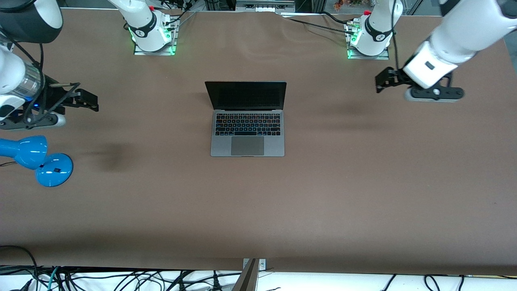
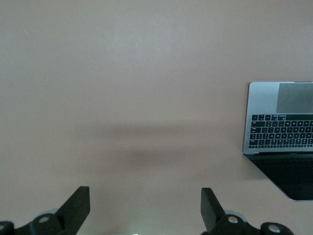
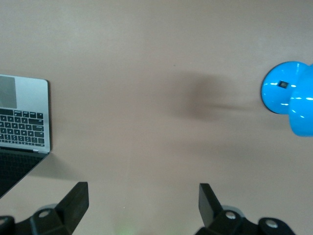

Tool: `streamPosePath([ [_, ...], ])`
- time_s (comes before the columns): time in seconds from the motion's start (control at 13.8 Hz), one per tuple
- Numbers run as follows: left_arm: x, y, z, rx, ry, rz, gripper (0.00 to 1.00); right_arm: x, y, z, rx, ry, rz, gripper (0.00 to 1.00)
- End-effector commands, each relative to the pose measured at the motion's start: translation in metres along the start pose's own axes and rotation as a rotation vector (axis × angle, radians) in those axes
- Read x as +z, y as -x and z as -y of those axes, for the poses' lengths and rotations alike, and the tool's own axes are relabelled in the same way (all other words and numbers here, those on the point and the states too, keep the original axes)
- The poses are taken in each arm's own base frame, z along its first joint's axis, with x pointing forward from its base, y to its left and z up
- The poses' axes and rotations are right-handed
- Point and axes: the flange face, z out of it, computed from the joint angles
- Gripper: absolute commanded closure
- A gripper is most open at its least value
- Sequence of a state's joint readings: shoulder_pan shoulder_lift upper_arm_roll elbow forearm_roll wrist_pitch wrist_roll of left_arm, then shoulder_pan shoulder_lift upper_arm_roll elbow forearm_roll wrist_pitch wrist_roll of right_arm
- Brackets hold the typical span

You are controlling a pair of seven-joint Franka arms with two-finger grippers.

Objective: Close laptop with both arms from behind
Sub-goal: 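Move both grippers from rest toward the open laptop's screen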

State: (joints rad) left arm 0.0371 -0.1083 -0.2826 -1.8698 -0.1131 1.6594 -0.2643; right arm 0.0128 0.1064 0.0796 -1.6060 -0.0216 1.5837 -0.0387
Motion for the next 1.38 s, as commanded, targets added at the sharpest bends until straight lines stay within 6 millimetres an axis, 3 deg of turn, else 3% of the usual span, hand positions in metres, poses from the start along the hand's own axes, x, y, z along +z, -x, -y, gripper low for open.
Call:
streamPosePath([
  [0.0, 0.023, 0.016, -0.027, -0.038, 0.012, 0.050, 0.00, 0.005, 0.004, 0.037, -0.062, -0.011, 0.016, 0.00],
  [0.29, 0.070, 0.051, -0.089, -0.068, -0.030, 0.103, 0.00, 0.015, 0.004, 0.112, -0.071, -0.039, 0.024, 0.01],
  [0.44, 0.083, 0.066, -0.118, -0.073, -0.049, 0.096, 0.00, 0.020, 0.006, 0.138, -0.016, -0.093, 0.046, 0.01],
  [0.65, 0.102, 0.078, -0.137, -0.082, 0.012, 0.132, 0.01, 0.028, 0.016, 0.190, 0.103, -0.102, 0.082, 0.01],
  [0.8, 0.111, 0.083, -0.143, -0.110, 0.063, 0.189, 0.08, 0.038, 0.019, 0.219, 0.104, -0.101, 0.096, 0.01],
  [0.87, 0.113, 0.084, -0.145, -0.125, 0.064, 0.195, 0.21, 0.044, 0.022, 0.236, 0.095, -0.100, 0.093, 0.05],
  [1.02, 0.121, 0.096, -0.163, -0.140, 0.046, 0.205, 0.62, 0.056, 0.026, 0.265, 0.159, -0.093, 0.105, 0.06],
  [1.09, 0.125, 0.096, -0.166, -0.157, 0.044, 0.210, 0.67, 0.063, 0.030, 0.280, 0.157, -0.084, 0.117, 0.19],
  [1.23, 0.132, 0.095, -0.171, -0.161, 0.049, 0.222, 0.84, 0.076, 0.034, 0.296, 0.136, -0.072, 0.141, 0.27],
  [1.31, 0.136, 0.098, -0.178, -0.166, 0.054, 0.231, 0.94, 0.079, 0.036, 0.301, 0.129, -0.072, 0.148, 0.42],
])
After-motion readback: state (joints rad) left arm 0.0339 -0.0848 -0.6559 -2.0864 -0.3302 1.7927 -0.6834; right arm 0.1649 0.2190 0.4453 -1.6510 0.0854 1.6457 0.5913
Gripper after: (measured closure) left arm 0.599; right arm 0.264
